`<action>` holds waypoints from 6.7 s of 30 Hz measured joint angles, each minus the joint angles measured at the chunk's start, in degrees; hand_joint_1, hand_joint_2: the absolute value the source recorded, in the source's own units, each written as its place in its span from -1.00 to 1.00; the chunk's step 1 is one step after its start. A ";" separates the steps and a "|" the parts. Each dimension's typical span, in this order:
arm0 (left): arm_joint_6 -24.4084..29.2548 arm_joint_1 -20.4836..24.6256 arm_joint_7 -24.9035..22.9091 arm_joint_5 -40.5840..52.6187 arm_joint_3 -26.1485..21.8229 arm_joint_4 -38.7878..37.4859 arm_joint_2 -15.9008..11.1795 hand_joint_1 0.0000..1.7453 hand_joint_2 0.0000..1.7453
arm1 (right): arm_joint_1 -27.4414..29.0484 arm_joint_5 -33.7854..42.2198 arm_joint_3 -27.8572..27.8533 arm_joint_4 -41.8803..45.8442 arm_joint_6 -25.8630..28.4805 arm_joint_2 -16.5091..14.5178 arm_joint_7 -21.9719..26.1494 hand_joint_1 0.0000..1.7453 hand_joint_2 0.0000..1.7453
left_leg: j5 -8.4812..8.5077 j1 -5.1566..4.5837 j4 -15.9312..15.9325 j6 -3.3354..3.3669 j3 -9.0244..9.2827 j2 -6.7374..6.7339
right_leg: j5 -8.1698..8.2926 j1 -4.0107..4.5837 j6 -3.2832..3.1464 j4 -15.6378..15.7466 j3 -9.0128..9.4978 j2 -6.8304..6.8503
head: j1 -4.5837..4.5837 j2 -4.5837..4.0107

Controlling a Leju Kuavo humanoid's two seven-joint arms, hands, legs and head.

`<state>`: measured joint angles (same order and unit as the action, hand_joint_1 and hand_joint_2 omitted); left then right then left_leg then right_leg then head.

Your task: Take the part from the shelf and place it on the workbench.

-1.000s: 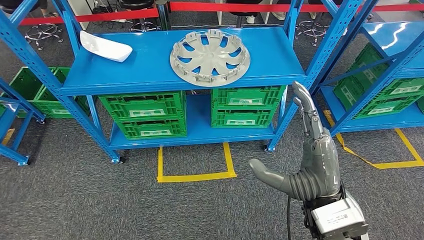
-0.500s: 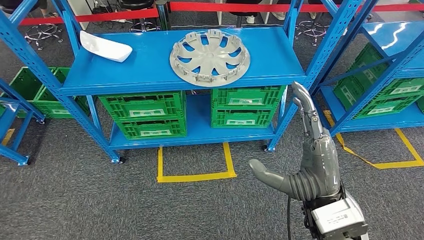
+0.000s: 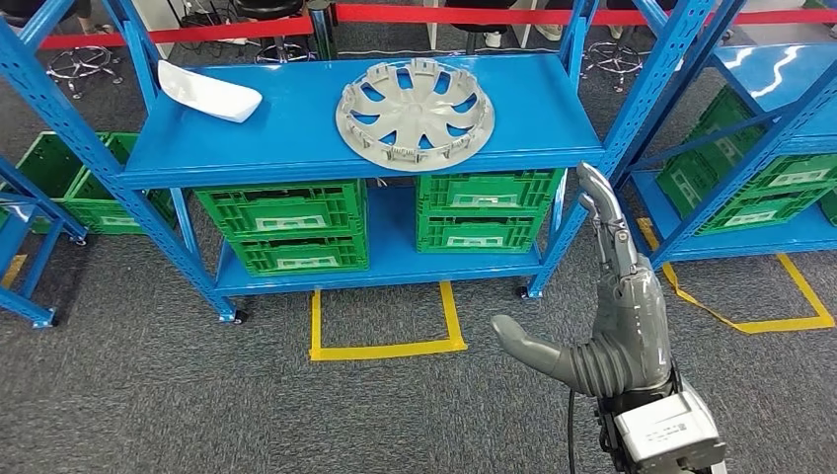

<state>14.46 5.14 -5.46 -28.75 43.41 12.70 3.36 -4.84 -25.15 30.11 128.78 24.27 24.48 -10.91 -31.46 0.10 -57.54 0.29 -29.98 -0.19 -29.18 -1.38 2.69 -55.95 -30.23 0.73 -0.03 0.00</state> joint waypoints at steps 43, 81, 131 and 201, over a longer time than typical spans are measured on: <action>-0.71 0.09 0.01 0.14 0.97 -0.07 0.04 -1.00 -1.00 | 0.90 -0.03 -0.36 0.94 0.26 0.37 0.09 -1.00 1.00 | -1.38 -0.42 -2.71 1.88 -0.79 -0.34 | -10.73 0.69 -0.31 -18.13 -8.93 -0.87 | -1.96 0.00; -0.54 0.43 0.51 -0.66 1.07 -0.07 0.52 -1.00 -1.00 | 1.06 0.04 -1.34 1.26 1.87 0.59 -2.08 -1.00 1.00 | 1.71 0.76 -3.81 -0.03 -5.42 0.36 | -2.12 0.19 -1.32 -0.93 1.06 -1.20 | -2.59 0.00; -2.27 0.94 -1.07 2.33 6.70 -0.07 -1.50 -1.00 -1.00 | -21.14 -15.80 -13.51 -11.52 -35.48 22.91 -23.56 -1.00 1.00 | 1.73 0.75 -3.27 -0.03 -4.70 -0.89 | -2.30 0.15 0.06 -0.96 1.47 -1.50 | -2.39 0.00; -2.50 1.66 -1.53 -3.02 9.58 -0.04 -0.07 -1.00 -1.00 | -34.18 -11.12 19.04 -34.93 -17.95 6.63 -12.06 -1.00 1.00 | 1.77 0.76 -2.80 -0.10 -4.13 -0.68 | -2.21 0.17 0.03 -0.83 1.66 -1.71 | -2.27 0.00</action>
<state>11.96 6.80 -6.99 -31.77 52.99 12.66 3.29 -39.02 -36.27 49.16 93.85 6.31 31.11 -22.97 -29.69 0.87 -60.34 0.19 -34.11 -0.87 -31.39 -1.21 2.72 -56.78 -28.56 -0.97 -2.30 0.00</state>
